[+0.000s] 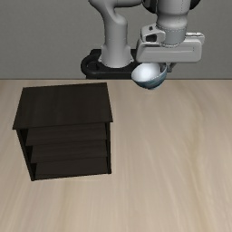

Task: Pick up the porcelain bowl on the table and place it on the wooden shelf

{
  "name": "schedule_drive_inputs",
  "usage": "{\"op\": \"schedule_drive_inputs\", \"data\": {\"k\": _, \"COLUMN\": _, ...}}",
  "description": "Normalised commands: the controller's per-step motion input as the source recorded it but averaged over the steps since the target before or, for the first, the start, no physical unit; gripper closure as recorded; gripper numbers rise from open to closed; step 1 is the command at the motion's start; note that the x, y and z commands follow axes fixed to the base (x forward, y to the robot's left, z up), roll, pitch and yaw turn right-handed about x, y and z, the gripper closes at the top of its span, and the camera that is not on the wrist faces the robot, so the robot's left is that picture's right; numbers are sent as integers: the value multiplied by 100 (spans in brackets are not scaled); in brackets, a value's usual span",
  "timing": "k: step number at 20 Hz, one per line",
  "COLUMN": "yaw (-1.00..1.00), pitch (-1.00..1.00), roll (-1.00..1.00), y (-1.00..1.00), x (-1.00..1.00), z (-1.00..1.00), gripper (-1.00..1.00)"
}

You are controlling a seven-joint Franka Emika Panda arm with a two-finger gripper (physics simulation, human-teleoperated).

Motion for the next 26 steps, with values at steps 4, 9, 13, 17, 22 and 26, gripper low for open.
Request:
{"op": "schedule_drive_inputs", "data": {"k": 4, "yaw": 0, "pitch": 0, "roll": 0, "y": 0, "x": 0, "z": 100, "gripper": 100}}
{"op": "schedule_drive_inputs", "data": {"k": 9, "yaw": 0, "pitch": 0, "roll": 0, "y": -60, "x": 0, "z": 40, "gripper": 100}}
{"op": "schedule_drive_inputs", "data": {"k": 13, "yaw": 0, "pitch": 0, "roll": 0, "y": -100, "x": 0, "z": 0, "gripper": 100}}
{"op": "schedule_drive_inputs", "data": {"k": 17, "yaw": 0, "pitch": 0, "roll": 0, "y": -100, "x": 0, "z": 0, "gripper": 100}}
{"op": "schedule_drive_inputs", "data": {"k": 22, "yaw": 0, "pitch": 0, "roll": 0, "y": -100, "x": 0, "z": 0, "gripper": 100}}
{"op": "schedule_drive_inputs", "data": {"k": 26, "yaw": 0, "pitch": 0, "roll": 0, "y": -100, "x": 0, "z": 0, "gripper": 100}}
